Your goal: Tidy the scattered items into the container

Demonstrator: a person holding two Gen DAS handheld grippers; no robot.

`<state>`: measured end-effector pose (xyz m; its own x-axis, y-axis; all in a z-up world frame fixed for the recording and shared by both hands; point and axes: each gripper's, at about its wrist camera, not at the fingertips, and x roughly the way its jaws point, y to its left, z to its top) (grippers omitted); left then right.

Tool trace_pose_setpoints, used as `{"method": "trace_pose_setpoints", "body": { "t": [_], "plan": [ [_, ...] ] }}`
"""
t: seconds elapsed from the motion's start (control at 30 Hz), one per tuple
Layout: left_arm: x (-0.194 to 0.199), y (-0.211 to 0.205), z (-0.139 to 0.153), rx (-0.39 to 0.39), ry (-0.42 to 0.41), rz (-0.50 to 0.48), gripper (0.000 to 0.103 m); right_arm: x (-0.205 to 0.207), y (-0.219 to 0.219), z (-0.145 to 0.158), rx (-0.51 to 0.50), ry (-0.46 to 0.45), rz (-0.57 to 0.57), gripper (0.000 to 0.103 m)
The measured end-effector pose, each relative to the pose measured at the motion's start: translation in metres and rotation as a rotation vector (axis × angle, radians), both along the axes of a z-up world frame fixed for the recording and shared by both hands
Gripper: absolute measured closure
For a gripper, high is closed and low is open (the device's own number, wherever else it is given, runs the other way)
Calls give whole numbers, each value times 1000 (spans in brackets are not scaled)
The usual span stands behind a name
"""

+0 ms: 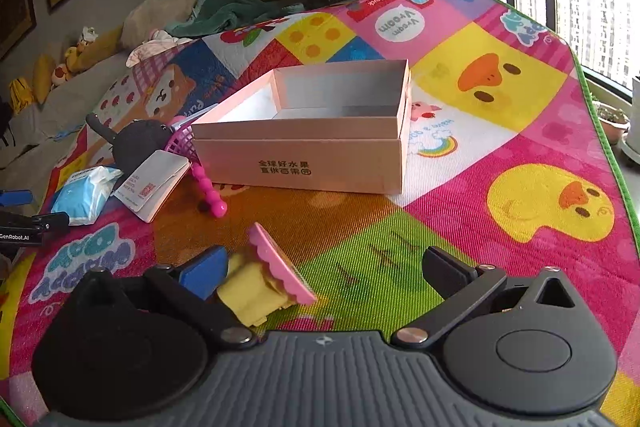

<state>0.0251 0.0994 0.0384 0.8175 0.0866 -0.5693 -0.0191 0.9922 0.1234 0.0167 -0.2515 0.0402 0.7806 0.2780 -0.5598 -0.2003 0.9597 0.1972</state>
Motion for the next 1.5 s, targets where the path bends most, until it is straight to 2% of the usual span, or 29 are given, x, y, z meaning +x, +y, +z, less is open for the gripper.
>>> {"method": "trace_pose_setpoints", "body": {
  "t": [0.07, 0.1, 0.2, 0.27, 0.37, 0.43, 0.6, 0.7, 0.73, 0.77, 0.83, 0.93, 1.1, 1.2, 1.27, 1.33, 1.4, 1.47, 1.5],
  "plan": [
    [3, 1, 6, -111, -7, -37, 0, -4, -2, -1, 22, 1, -10, 0],
    [7, -4, 7, -118, -11, -39, 0, -6, -3, 0, 33, -2, -15, 0],
    [26, -18, 2, -21, -26, 19, 0, -14, -4, 0, 58, -2, -7, 0],
    [45, -17, -5, 8, -7, 78, 0, -18, -1, -3, 47, 11, 10, 0],
    [63, -6, -14, -27, 32, 111, 0, -20, 3, -12, 50, 60, 39, 0],
    [66, -1, -18, -37, 32, 112, 0, -25, 5, -15, 51, 39, 29, 0],
    [61, 4, -20, -59, -2, 89, 0, -25, 13, -16, 20, 40, -4, 0],
    [53, 2, -19, -32, -31, 71, 1, -25, 16, -16, -7, 38, 6, 0],
    [50, 1, -18, -20, -38, 58, 6, -25, 17, -17, -16, 34, 12, 0],
    [48, 0, -18, -11, -39, 46, 18, -26, 18, -18, -34, 27, 18, 0],
    [46, -1, -18, -6, -31, 32, 29, -29, 25, -20, -91, 9, 25, 0],
    [37, 1, -16, -22, -35, 19, 35, -31, 36, -24, -171, -16, 30, 0],
    [7, -8, -4, -113, -32, -76, 39, -30, 35, -23, -173, -16, 41, 0],
    [-15, -23, 2, -138, -32, -163, 40, -31, 35, -24, -181, -19, 43, 0],
    [-25, -32, 4, -180, -10, -237, 38, -30, 35, -24, -182, -18, 45, 0],
    [-31, -45, 1, -189, 13, -302, 37, -30, 36, -24, -186, -19, 46, 0],
    [-31, -54, -1, -170, 17, -303, 23, -30, 36, -24, -187, -21, 46, 0],
    [-28, -55, 0, -193, 5, -274, 9, -31, 36, -24, -187, -25, 46, 0],
    [-26, -53, 2, -215, -4, -251, 7, -31, 36, -24, -187, -27, 46, 0]
  ]
}}
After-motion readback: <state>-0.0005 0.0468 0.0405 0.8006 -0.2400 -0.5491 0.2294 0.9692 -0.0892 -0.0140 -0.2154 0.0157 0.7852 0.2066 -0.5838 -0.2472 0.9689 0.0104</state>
